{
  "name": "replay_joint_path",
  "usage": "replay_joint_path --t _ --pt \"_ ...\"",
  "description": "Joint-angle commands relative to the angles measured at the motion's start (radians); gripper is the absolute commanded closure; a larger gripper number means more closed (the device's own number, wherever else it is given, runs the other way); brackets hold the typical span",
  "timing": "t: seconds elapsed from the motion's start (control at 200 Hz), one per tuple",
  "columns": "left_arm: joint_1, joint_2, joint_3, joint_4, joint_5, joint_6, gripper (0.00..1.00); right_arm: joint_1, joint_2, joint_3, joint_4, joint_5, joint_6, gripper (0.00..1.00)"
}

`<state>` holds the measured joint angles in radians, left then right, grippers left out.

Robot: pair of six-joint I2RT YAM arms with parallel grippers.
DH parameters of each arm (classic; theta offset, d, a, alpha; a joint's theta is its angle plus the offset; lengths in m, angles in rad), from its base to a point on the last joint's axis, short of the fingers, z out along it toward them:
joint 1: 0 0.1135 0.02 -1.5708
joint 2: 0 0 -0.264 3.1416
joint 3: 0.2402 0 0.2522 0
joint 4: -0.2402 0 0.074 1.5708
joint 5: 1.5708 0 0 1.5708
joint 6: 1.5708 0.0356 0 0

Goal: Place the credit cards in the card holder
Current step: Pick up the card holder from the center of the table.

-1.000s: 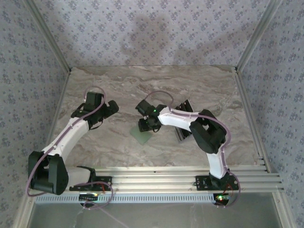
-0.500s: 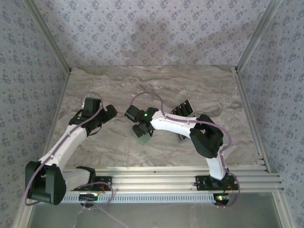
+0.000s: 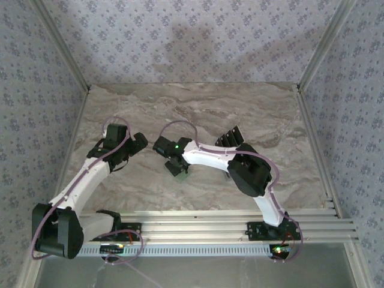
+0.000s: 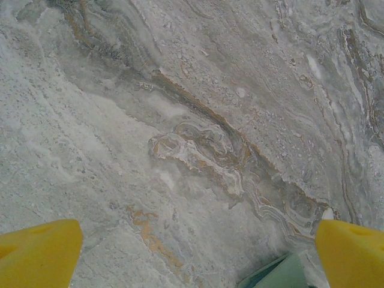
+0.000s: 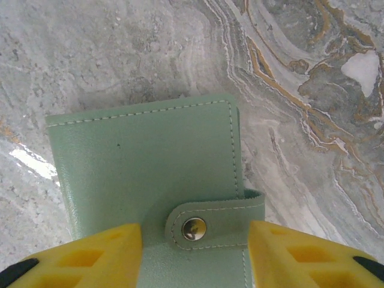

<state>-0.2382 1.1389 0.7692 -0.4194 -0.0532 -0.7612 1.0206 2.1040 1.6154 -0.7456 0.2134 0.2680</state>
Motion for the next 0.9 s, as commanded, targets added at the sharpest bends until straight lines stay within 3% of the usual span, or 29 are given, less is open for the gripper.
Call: replay_joint_path --t 0.0,0.315,0.64,0.894 --pt "-0.007 -0.007 -0.001 -0.004 -0.019 -0.01 0.0 -0.008 0.033 0.036 -0.034 0.017 -0.017 0.52" --pt "-0.007 -0.004 0.003 -0.001 -0.02 -0.007 0.0 -0.019 0.031 0.022 -0.032 0.042 -0.009 0.7" --pt "-0.007 0.002 0.008 -0.001 -0.003 -0.005 0.0 -0.061 -0.016 -0.019 -0.016 -0.006 0.013 1.0" --pt "-0.017 0.016 -0.021 0.076 0.085 -0.042 0.0 -0.121 -0.119 -0.074 0.059 -0.148 0.078 1.0"
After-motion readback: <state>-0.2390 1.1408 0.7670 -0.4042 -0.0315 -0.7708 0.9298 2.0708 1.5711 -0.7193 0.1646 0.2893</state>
